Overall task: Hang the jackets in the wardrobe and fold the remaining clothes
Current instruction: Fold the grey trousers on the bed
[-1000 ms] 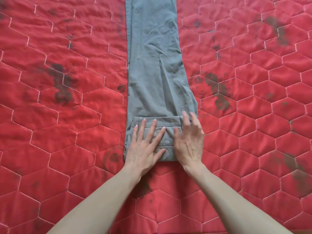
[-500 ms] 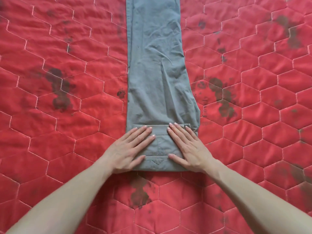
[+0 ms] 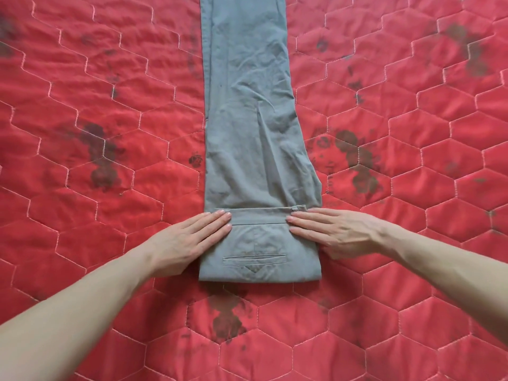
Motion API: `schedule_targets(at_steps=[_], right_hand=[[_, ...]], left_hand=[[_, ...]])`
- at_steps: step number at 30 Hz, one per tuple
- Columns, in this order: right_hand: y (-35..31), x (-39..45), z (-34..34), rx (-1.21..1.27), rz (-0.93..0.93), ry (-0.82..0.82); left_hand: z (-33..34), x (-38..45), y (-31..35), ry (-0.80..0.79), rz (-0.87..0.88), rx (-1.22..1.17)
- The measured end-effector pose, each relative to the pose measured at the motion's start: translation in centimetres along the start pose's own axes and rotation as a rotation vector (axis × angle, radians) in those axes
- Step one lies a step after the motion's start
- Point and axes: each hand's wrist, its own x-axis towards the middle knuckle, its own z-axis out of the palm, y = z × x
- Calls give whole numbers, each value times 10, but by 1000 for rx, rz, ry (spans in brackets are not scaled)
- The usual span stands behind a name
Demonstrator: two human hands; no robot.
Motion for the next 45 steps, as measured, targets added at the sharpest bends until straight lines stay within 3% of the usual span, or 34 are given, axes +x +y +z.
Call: schedule_targets(at_steps=[4,13,16,20,23,27,32,35,38,42,45], right_hand=[[-7,5,2,-49,-13,161],[-19,12,1,205,161,96],[-21,17,-7,400,228,188],[-24,15,-11,609,414,243],[-29,22,-22,820,579,288],[-41,34,-32,909,787,488],[-49,49,-36,1001,1085,618],[-46,58,-43,1127,1103,633],[-37,73,-47,1216,1201,702],[-19,84,-38,1076,1312,723],[-5,93,-37,845,1377,608]], left_hand=[[-6,4,0,0,4,20],[-13,4,6,-30,-40,-107],[-13,2,2,-76,-31,-110],[-8,3,2,-125,-39,-126],[-8,6,1,-47,-80,-126],[-9,11,-4,57,-162,-387],[-25,22,-10,375,-420,-778],[-45,35,-13,372,-866,-1075],[-49,54,-22,366,-1080,-1268],[-44,72,-29,422,-1100,-1191],[-40,78,-31,422,-1131,-1033]])
